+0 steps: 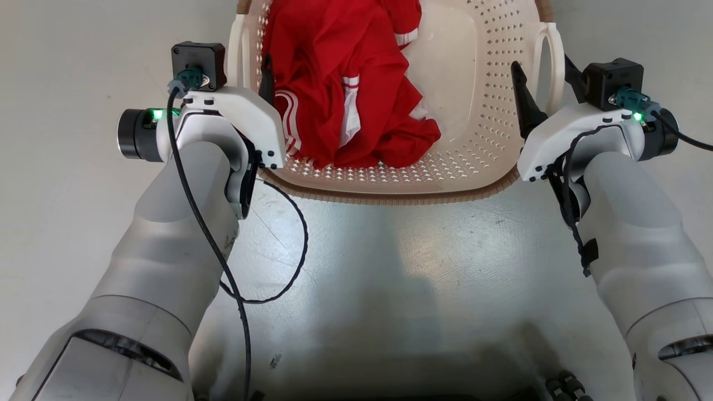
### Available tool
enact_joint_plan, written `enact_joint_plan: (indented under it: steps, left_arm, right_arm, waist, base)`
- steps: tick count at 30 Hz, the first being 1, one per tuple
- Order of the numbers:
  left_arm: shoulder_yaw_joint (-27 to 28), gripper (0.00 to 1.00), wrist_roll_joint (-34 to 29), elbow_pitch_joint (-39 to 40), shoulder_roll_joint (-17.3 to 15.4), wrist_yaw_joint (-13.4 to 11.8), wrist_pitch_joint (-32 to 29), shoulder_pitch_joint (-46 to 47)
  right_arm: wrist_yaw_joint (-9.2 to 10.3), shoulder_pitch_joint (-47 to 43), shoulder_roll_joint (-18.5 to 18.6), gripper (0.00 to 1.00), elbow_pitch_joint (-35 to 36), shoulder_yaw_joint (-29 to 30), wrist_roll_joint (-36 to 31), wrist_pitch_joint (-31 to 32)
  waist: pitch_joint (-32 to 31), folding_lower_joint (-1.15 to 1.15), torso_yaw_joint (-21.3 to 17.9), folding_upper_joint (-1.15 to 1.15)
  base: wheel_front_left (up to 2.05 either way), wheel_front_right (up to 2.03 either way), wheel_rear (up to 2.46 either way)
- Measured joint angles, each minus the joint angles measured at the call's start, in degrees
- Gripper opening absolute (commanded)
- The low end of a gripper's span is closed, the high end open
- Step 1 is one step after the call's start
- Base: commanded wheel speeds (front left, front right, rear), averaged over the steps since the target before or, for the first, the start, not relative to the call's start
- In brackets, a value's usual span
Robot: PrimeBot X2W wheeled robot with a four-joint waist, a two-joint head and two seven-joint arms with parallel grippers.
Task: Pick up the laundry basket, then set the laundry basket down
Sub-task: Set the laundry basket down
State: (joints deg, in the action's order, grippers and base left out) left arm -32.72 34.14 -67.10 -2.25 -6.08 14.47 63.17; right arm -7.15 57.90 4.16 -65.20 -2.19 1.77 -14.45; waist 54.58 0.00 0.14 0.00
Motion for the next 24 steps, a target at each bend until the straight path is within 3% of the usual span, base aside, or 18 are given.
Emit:
enact_joint_plan:
  steps: [14,24]
  left_arm:
    - [2.61,1.00,-1.87,-0.12,0.24,0.04,0.18,-0.75]
    - [6.43,1.00,-3.57,3.54,-0.04,0.14,0.19,-4.58]
  right_arm:
    - [0.00,-0.38,-0.02,1.00,1.89,-0.04,0.31,0.00]
    - [0.00,-3.79,-0.07,1.00,6.48,-0.20,2.08,0.00]
  waist:
    - [-3.30,0.00,-0.37,0.00]
    - [-9.62,0.00,-0.87,0.00]
  base:
    - [0.00,0.00,0.00]
    - [0.00,0.00,0.00]
